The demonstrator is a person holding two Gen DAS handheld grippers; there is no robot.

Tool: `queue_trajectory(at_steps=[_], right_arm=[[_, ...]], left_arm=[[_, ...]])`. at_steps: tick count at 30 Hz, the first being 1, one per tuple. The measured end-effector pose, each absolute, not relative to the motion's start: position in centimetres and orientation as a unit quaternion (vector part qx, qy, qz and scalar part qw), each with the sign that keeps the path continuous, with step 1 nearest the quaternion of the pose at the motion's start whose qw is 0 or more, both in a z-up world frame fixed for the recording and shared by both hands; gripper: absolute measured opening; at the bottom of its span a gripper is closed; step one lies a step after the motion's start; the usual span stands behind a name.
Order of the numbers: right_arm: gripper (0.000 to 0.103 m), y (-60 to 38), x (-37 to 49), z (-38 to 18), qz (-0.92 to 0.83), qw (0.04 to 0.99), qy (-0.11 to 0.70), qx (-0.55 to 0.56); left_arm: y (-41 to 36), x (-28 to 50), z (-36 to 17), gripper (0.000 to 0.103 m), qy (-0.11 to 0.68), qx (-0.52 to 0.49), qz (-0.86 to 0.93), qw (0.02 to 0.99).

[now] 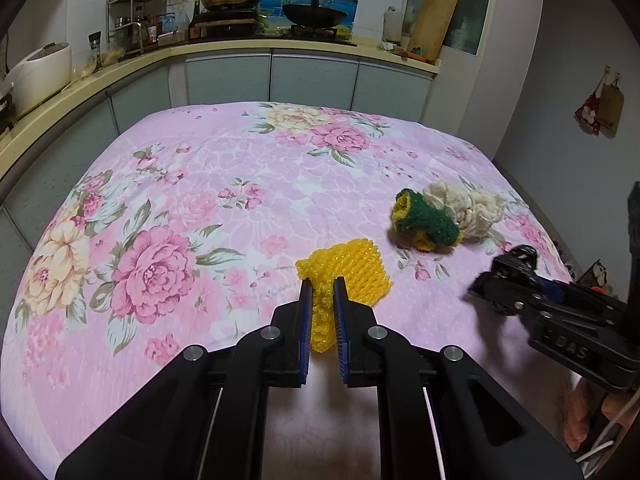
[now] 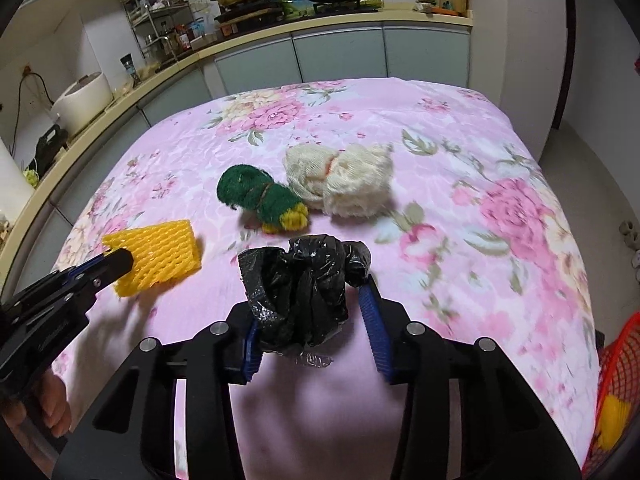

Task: Collect trash
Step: 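Grasp the second yellow foam net with the left tool while the right tool grasps the black plastic bag, then carry the yellow foam net and black bag over the red basket with both tools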

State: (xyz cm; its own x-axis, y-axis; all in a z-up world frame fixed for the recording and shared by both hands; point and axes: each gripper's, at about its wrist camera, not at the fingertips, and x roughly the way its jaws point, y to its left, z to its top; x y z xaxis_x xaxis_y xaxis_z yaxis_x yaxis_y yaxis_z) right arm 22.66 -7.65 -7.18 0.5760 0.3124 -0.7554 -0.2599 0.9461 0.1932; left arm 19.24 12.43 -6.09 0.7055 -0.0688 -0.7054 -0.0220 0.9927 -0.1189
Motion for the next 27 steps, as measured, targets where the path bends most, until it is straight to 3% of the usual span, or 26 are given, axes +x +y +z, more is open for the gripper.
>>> queue_trajectory(at_steps=[27], right_arm=[[0.042,-12.2,13.9,-2.2,0.132,0.917,0.374,0.036]], left_arm=[[10.5,12.3,-3.1,0.010,0.353,-0.055,-0.038,0.933]])
